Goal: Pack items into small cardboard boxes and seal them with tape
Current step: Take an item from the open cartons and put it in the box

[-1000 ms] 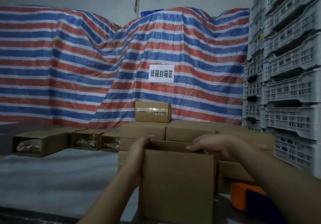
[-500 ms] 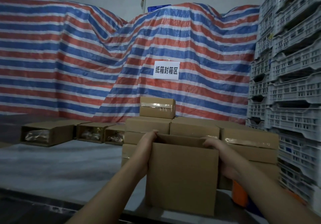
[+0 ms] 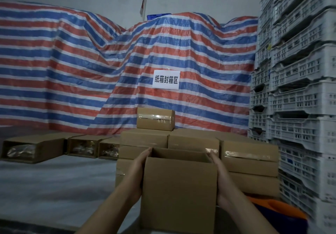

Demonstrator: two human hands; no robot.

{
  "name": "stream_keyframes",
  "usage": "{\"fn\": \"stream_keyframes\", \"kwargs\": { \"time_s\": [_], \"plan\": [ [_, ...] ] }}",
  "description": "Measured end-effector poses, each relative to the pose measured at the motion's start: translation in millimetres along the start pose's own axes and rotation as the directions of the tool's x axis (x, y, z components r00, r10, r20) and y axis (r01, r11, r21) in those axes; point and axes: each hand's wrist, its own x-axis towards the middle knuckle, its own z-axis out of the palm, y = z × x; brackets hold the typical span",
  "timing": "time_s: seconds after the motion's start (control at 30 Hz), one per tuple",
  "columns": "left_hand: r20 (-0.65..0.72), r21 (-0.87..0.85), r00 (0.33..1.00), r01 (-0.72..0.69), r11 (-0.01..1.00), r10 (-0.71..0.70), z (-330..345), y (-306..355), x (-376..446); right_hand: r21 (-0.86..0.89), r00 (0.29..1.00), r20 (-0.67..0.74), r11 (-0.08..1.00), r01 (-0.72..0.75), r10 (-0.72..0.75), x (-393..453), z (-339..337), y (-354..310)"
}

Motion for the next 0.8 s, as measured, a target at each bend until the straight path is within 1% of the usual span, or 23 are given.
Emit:
{"fn": "stream_keyframes", "kwargs": {
  "time_s": [0.03,0.07,0.1,0.17,0.2,0.23,0.27,0.3,0.33,0.37,0.4,0.5,0.53,0.6,0.7,0.77,0.8],
  "plan": [
    [0.007,-0.001,1.0,-0.003,1.0,0.003,-0.3,-0.1,0.2,-0.025,1.0,0.027,1.0,-0.002,0.002,-1.6,0.5,-2.8],
    [0.01,-0.005,1.0,-0.005,1.0,0.005,-1.2,-0.3,0.5,-0.07,0.999,0.037,0.997,0.027,-0.024,-2.6,1.2,-6.8],
    [0.011,-0.01,1.0,-0.008,1.0,0.008,-1.9,0.0,0.6,-0.127,0.996,0.025,0.988,0.092,-0.089,-2.2,0.5,-12.1],
    [0.018,-0.021,1.0,-0.017,1.0,0.018,-3.3,0.0,1.5,-0.274,0.97,0.002,0.933,0.235,-0.244,-2.0,-0.3,-28.8],
    [0.016,-0.024,1.0,-0.025,0.999,0.025,-3.7,-0.4,2.6,-0.345,0.961,0.035,0.9,0.268,-0.273,-1.8,0.0,-37.8],
    [0.012,-0.022,0.999,-0.032,0.999,0.032,-3.7,-0.6,3.8,-0.449,0.961,0.098,0.85,0.276,-0.26,-1.7,0.5,-46.0],
    [0.007,-0.025,0.999,-0.037,0.999,0.037,-4.1,-1.1,4.9,-0.581,0.963,0.164,0.767,0.271,-0.216,-1.6,1.3,-54.1],
    [-0.001,-0.031,0.999,-0.037,0.999,0.037,-4.4,-1.6,6.3,-0.714,0.966,0.214,0.651,0.256,-0.145,-1.1,2.5,-61.3],
    [-0.011,-0.04,0.999,-0.038,0.998,0.037,-5.1,-2.2,7.9,-0.804,0.968,0.241,0.542,0.243,-0.077,0.3,4.4,-67.7],
    [-0.022,-0.049,0.999,-0.037,0.998,0.036,-6.4,-2.9,9.5,-0.848,0.968,0.25,0.477,0.231,-0.024,2.1,6.0,-72.4],
    [-0.033,-0.057,0.999,-0.035,0.998,0.033,-7.9,-3.6,10.5,-0.861,0.968,0.252,0.459,0.218,0.014,3.9,7.4,-75.7],
    [-0.041,-0.071,0.999,-0.009,0.997,0.007,-11.8,-2.9,11.4,-0.855,0.963,0.265,0.474,0.209,0.053,5.3,7.0,-77.0],
    [-0.025,-0.042,1.0,0.013,0.999,-0.014,-11.4,-2.0,10.9,-0.853,0.962,0.266,0.477,0.21,0.053,5.6,6.3,-76.1],
    [0.013,0.074,0.998,0.063,0.995,-0.064,-9.5,0.0,10.4,-0.846,0.96,0.275,0.486,0.218,0.049,4.3,6.1,-74.7],
    [0.088,0.192,0.991,0.082,0.978,-0.1,-9.8,3.5,8.3,-0.83,0.958,0.285,0.509,0.229,0.034,0.3,7.1,-73.2],
    [0.135,0.216,0.984,0.081,0.973,-0.112,-10.4,3.4,6.4,-0.778,0.959,0.282,0.584,0.233,-0.007,-2.8,4.1,-67.2],
    [0.142,0.225,0.984,0.077,0.971,-0.111,-10.3,2.6,5.4,-0.717,0.962,0.268,0.655,0.239,-0.058,-3.1,0.4,-61.6]
  ]
}}
